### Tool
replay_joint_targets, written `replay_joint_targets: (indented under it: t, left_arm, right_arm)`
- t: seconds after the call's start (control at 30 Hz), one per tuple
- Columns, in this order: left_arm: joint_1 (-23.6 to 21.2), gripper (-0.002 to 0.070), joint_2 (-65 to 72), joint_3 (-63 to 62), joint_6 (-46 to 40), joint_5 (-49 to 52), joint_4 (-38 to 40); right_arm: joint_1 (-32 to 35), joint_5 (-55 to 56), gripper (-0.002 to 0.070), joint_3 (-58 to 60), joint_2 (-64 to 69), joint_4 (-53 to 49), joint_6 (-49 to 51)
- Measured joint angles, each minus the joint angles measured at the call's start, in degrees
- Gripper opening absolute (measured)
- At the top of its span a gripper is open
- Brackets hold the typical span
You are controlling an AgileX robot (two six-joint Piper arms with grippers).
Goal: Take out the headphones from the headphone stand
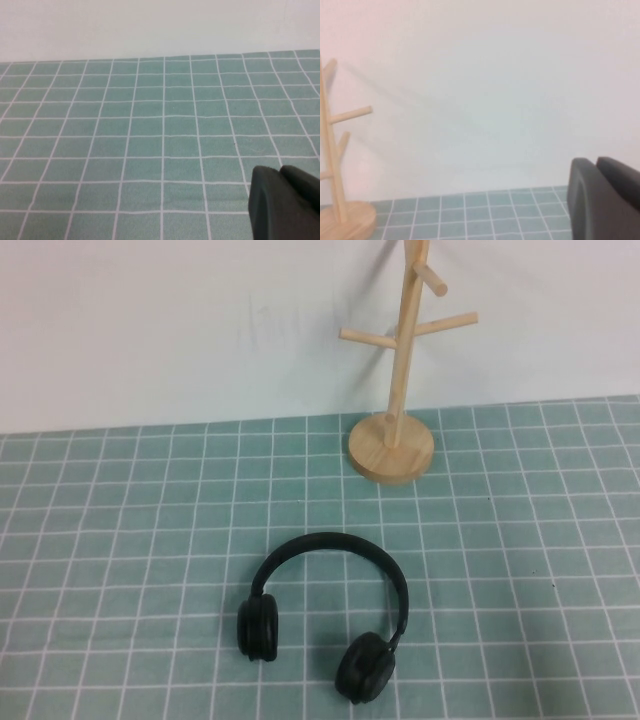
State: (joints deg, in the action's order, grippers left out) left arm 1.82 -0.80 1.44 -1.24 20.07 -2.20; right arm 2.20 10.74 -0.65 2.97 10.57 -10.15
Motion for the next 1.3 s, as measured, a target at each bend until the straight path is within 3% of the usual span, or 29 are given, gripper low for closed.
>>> replay_joint_targets:
  t: [0.57, 1.3]
  left_arm:
    - [0.0, -0.0004, 0.0, 0.0, 0.0, 0.0, 0.0]
    - [0.0, -0.0004, 0.0, 0.0, 0.0, 0.0, 0.0]
  right_arm:
    - [0.0, -29.62, -0.0008, 1.77, -5.11, -4.41, 1.33]
    - [0.0, -29.78, -0.0008, 1.77, -5.11, -5.06, 2.75]
